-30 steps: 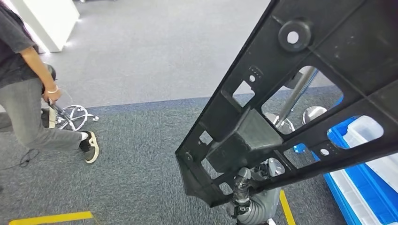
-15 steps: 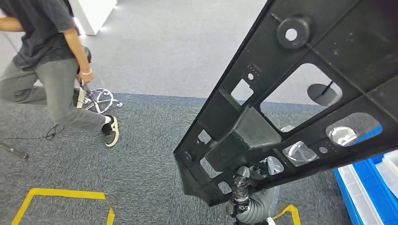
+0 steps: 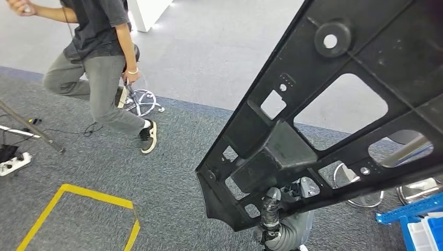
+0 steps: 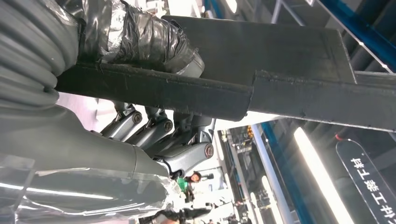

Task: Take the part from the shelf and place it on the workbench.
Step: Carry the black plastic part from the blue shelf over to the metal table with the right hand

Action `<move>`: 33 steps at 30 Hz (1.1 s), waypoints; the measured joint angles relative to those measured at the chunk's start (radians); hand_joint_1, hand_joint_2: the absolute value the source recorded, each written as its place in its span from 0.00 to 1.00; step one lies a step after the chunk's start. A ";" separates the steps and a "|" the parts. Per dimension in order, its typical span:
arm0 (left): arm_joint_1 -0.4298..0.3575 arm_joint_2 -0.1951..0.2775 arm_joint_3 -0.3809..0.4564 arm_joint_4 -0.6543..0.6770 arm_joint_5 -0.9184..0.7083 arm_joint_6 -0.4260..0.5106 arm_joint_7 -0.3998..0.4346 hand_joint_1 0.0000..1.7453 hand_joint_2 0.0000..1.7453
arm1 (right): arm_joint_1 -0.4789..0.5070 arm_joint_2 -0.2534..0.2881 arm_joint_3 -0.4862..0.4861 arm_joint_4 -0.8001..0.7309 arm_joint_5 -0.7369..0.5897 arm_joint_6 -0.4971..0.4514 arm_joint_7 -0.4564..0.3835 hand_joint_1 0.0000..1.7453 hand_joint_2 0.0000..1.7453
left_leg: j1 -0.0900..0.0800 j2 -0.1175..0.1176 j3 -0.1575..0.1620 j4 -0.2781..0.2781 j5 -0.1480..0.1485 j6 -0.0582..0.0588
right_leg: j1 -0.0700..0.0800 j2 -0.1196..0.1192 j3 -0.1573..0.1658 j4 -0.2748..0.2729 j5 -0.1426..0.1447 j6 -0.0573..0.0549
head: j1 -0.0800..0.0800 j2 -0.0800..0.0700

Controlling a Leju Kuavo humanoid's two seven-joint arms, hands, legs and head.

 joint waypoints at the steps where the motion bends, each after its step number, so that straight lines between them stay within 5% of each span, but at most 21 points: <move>1: -0.001 0.001 0.000 0.000 0.000 0.000 0.000 0.00 1.00 | 0.000 0.000 0.000 -0.001 0.000 0.000 0.000 1.00 1.00 | 0.000 0.026 -0.014 0.028 -0.016 -0.005 | -0.002 -0.011 0.005 -0.005 0.001 -0.005 | -0.003 0.000; 4: -0.005 0.001 0.000 0.000 0.000 0.000 0.000 0.00 1.00 | 0.001 0.000 0.000 -0.002 0.000 0.000 0.000 1.00 1.00 | 0.010 0.079 -0.100 0.196 -0.089 -0.021 | 0.000 -0.045 0.010 -0.008 -0.003 -0.012 | -0.007 0.000; 6: -0.005 0.001 -0.001 -0.001 0.000 0.000 -0.001 0.00 1.00 | 0.002 0.000 0.000 -0.002 0.000 0.000 0.000 1.00 1.00 | 0.018 0.087 -0.124 0.236 -0.083 -0.030 | -0.001 -0.064 0.013 -0.008 -0.007 -0.010 | -0.008 0.000; 10: -0.003 0.001 -0.002 -0.001 0.000 0.000 0.000 0.00 1.00 | 0.001 0.000 0.000 -0.002 0.000 0.000 0.000 1.00 1.00 | 0.020 0.110 -0.008 0.012 0.018 -0.029 | -0.002 -0.080 0.024 -0.007 -0.017 0.006 | -0.008 0.000; 15: -0.001 0.002 -0.002 -0.001 0.000 0.000 0.000 0.00 1.00 | 0.000 0.000 0.000 -0.002 0.000 0.000 0.000 1.00 1.00 | 0.012 0.104 0.018 -0.032 0.016 0.007 | -0.001 -0.080 0.030 -0.002 -0.031 0.037 | -0.005 0.000; 17: -0.002 0.002 -0.002 -0.001 0.000 0.000 0.000 0.00 1.00 | -0.001 0.000 0.000 -0.002 0.000 0.000 0.000 1.00 1.00 | 0.014 0.099 0.027 -0.039 0.017 0.020 | -0.002 -0.060 -0.005 0.075 -0.074 0.041 | -0.001 0.000; 19: -0.004 0.002 -0.002 -0.001 0.000 0.000 0.000 0.00 1.00 | 0.000 -0.001 0.000 -0.002 0.000 0.000 0.000 1.00 1.00 | 0.010 0.094 0.028 -0.039 0.014 0.029 | 0.001 -0.043 -0.077 0.211 -0.129 0.039 | 0.002 0.000; 21: -0.003 0.002 -0.002 -0.001 0.000 0.000 0.000 0.00 1.00 | 0.001 -0.001 0.000 -0.002 0.000 0.000 0.000 1.00 1.00 | 0.007 0.086 0.029 -0.036 0.010 0.032 | 0.004 -0.039 -0.120 0.273 -0.128 0.037 | 0.002 0.000; 25: -0.003 0.001 -0.003 -0.001 0.000 0.000 0.000 0.00 1.00 | 0.001 -0.002 0.000 -0.002 0.000 0.000 0.000 1.00 1.00 | 0.003 0.069 0.036 -0.024 -0.003 0.024 | 0.006 -0.026 -0.034 0.064 -0.007 0.021 | 0.003 0.000; 30: -0.003 0.002 -0.003 -0.001 0.000 0.000 0.000 0.00 1.00 | 0.001 -0.002 0.000 -0.002 0.000 0.000 0.000 1.00 1.00 | 0.003 0.068 0.029 -0.014 -0.014 0.000 | 0.007 -0.021 -0.006 0.001 0.002 0.001 | 0.001 0.000; 33: -0.004 0.002 -0.003 -0.001 0.000 0.000 0.000 0.00 1.00 | 0.001 -0.001 0.000 -0.004 0.000 0.000 0.000 1.00 1.00 | 0.008 0.081 -0.031 0.111 -0.080 -0.017 | 0.003 -0.031 0.001 -0.006 0.002 -0.012 | -0.004 0.000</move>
